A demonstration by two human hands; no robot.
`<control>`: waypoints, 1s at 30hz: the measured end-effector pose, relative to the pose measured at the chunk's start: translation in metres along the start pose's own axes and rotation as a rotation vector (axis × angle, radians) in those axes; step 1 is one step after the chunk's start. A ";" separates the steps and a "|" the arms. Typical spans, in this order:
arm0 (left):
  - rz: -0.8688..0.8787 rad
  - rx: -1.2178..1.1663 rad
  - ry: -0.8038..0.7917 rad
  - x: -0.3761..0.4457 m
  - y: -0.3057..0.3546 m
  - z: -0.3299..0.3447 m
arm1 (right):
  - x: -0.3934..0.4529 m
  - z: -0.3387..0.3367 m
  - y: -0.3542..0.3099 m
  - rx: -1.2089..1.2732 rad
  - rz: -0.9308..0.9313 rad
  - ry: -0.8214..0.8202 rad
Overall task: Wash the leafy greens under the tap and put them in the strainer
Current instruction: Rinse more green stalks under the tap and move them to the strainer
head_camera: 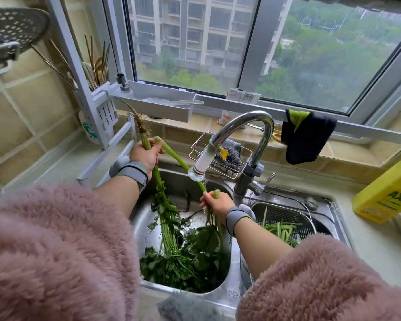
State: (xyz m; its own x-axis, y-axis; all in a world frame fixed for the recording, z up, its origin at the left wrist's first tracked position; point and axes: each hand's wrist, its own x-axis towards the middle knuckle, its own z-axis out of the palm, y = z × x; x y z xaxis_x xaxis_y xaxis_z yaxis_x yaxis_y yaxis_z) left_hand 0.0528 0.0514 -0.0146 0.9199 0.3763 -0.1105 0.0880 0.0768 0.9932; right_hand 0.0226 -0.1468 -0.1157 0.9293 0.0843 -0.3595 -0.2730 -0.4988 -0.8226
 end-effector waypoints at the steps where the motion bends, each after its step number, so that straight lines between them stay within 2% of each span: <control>1: 0.000 0.005 0.006 0.000 0.000 -0.001 | 0.003 0.003 -0.002 0.055 -0.003 0.000; 4: 0.007 0.022 0.017 -0.001 -0.002 -0.006 | 0.010 0.007 -0.007 0.156 -0.039 0.007; 9: 0.019 0.024 0.014 0.001 -0.001 -0.012 | 0.010 0.007 -0.019 0.146 -0.071 0.027; 15: 0.025 -0.007 0.043 0.008 0.003 -0.015 | 0.012 0.009 -0.025 0.101 -0.049 -0.064; 20: 0.036 -0.055 0.069 0.015 0.008 -0.017 | 0.008 0.005 -0.012 -0.278 -0.031 -0.184; 22: 0.041 -0.065 0.082 0.016 0.013 -0.016 | 0.008 0.005 -0.003 -0.354 0.013 -0.226; 25: 0.063 -0.068 0.102 0.017 0.017 -0.015 | 0.011 0.001 0.003 -0.392 0.031 -0.187; 28: 0.074 -0.086 0.098 0.017 0.010 -0.015 | 0.009 -0.005 -0.007 -0.301 0.012 -0.097; 30: 0.098 -0.053 0.079 0.017 0.006 -0.015 | 0.011 -0.005 -0.010 -0.042 0.047 -0.026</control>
State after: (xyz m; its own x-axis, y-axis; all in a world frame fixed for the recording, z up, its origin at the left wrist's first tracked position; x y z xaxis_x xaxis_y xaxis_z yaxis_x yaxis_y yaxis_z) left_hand 0.0629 0.0719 -0.0110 0.8899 0.4559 -0.0177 -0.0230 0.0835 0.9962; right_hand 0.0367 -0.1450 -0.1092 0.9090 0.0818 -0.4087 -0.3049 -0.5383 -0.7857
